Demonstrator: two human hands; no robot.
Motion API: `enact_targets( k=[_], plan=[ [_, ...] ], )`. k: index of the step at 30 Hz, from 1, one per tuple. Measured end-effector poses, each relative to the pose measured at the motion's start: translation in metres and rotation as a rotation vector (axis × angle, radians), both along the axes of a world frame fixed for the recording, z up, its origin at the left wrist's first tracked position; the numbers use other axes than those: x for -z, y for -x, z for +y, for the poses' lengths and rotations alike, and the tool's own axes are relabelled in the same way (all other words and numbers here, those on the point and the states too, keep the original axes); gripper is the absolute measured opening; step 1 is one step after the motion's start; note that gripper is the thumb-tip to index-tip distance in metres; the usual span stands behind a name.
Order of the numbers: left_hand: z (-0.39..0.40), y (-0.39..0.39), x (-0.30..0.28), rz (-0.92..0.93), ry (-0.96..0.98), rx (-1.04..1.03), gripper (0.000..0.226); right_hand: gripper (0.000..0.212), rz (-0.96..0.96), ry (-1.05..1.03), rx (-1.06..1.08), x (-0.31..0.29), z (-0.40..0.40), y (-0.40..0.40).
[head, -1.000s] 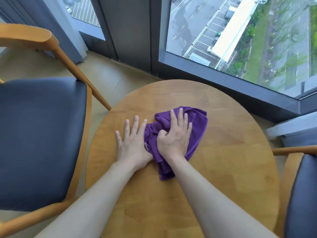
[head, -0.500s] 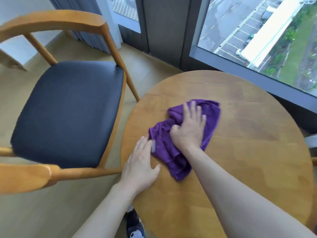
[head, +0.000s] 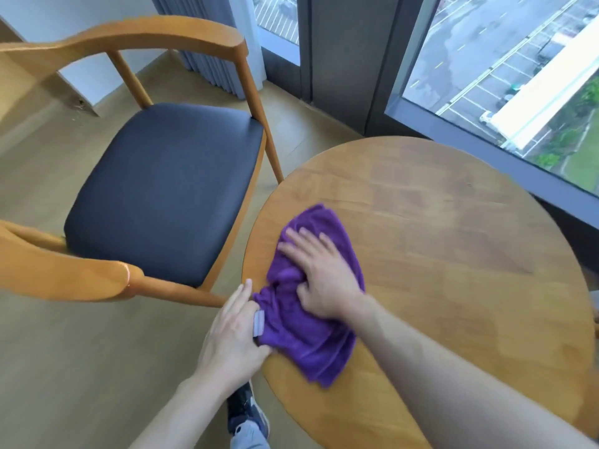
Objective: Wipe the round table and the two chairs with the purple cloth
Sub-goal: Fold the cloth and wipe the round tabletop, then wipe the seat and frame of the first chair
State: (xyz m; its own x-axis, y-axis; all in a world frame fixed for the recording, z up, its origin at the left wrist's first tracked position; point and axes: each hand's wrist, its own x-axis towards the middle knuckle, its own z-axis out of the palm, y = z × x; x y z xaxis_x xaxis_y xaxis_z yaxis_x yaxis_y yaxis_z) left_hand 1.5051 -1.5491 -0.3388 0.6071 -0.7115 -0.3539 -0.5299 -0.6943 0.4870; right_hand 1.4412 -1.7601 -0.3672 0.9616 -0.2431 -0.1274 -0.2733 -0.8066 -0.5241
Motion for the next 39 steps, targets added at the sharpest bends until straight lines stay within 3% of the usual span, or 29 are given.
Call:
enact_targets(
  k=[5, 6, 9, 12, 14, 19, 21, 24, 27, 31, 34, 37, 39],
  plan=[
    [-0.005, 0.0, 0.002, -0.043, -0.066, -0.045, 0.077, 0.089, 0.067, 0.009, 0.176, -0.004, 0.005, -0.07],
    [-0.003, 0.001, 0.0, -0.038, -0.068, -0.05, 0.073, 0.088, 0.065, 0.004, 0.129, -0.005, 0.015, -0.067],
    [0.002, 0.004, -0.006, -0.016, -0.083, -0.048, 0.032, 0.084, 0.041, -0.017, -0.07, -0.008, 0.038, -0.03],
    [0.006, 0.0, -0.016, -0.011, -0.12, 0.03, 0.027, 0.084, 0.044, -0.103, -0.125, -0.013, 0.038, 0.009],
    [0.007, -0.008, -0.032, -0.025, -0.105, 0.065, 0.022, 0.08, 0.045, -0.221, -0.065, -0.02, 0.036, 0.023],
    [0.02, -0.041, -0.095, -0.112, 0.059, -0.047, 0.011, 0.056, -0.019, -0.615, 0.558, -0.064, 0.038, 0.007],
    [0.035, -0.057, -0.117, -0.151, 0.12, -0.098, 0.011, 0.048, -0.006, -0.791, 0.691, -0.085, 0.052, -0.005],
    [0.067, -0.092, -0.138, -0.193, 0.184, -0.164, 0.013, 0.044, -0.026, -1.092, 0.751, -0.125, 0.09, -0.023],
    [0.108, -0.143, -0.142, -0.275, 0.193, -0.196, 0.014, 0.051, -0.1, -1.211, 0.658, -0.159, 0.14, -0.055],
    [0.165, -0.23, -0.121, -0.327, 0.012, -0.178, 0.033, 0.057, -0.33, -1.101, 0.587, -0.174, 0.211, -0.124],
    [0.198, -0.276, -0.1, -0.249, -0.128, 0.013, 0.054, 0.055, -0.308, -0.916, 0.511, -0.162, 0.268, -0.183],
    [0.208, -0.302, -0.091, -0.269, -0.19, 0.235, 0.074, 0.051, -0.115, -0.49, 0.405, -0.131, 0.308, -0.221],
    [0.205, -0.315, -0.088, -0.268, -0.226, 0.33, 0.079, 0.064, 0.021, -0.128, 0.377, -0.113, 0.322, -0.234]
  ],
)
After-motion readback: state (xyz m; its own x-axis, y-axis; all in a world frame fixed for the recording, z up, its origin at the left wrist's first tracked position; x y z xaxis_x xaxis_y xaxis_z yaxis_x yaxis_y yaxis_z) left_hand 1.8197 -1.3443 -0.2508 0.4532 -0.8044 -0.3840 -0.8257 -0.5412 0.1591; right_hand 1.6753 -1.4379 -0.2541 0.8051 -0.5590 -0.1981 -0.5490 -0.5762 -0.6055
